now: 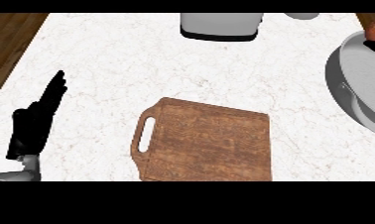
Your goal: Pick the squash from the cutting board and place it in the pot
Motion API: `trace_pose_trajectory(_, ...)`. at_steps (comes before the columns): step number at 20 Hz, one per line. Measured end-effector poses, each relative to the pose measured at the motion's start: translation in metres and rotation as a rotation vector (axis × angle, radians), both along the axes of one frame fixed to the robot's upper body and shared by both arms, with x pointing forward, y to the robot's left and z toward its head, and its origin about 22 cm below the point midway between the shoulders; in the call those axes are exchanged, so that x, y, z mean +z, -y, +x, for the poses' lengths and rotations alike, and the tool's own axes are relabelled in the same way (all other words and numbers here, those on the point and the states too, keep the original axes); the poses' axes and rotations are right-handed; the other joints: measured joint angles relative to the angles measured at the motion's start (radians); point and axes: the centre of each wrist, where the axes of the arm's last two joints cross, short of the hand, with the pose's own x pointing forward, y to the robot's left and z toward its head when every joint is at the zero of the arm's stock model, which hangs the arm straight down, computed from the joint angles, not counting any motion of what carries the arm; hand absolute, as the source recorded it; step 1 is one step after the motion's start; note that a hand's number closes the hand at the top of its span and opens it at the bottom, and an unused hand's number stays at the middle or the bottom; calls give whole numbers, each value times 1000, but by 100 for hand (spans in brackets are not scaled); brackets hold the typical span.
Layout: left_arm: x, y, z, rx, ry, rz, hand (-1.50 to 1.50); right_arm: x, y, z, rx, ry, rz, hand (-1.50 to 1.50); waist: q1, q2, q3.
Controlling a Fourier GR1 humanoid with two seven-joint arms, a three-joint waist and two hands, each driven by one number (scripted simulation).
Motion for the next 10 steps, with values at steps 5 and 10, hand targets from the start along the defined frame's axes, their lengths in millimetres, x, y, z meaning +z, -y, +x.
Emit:
trace_pose_trajectory(5,4,0,4,-12,4,-4,0,-3,1,1,30,31,101,-150,8,5,1)
trace_pose_trajectory(10,-1,1,3,-3,3,-4,0,-4,5,-1,69,132,155,-150,4,4,1)
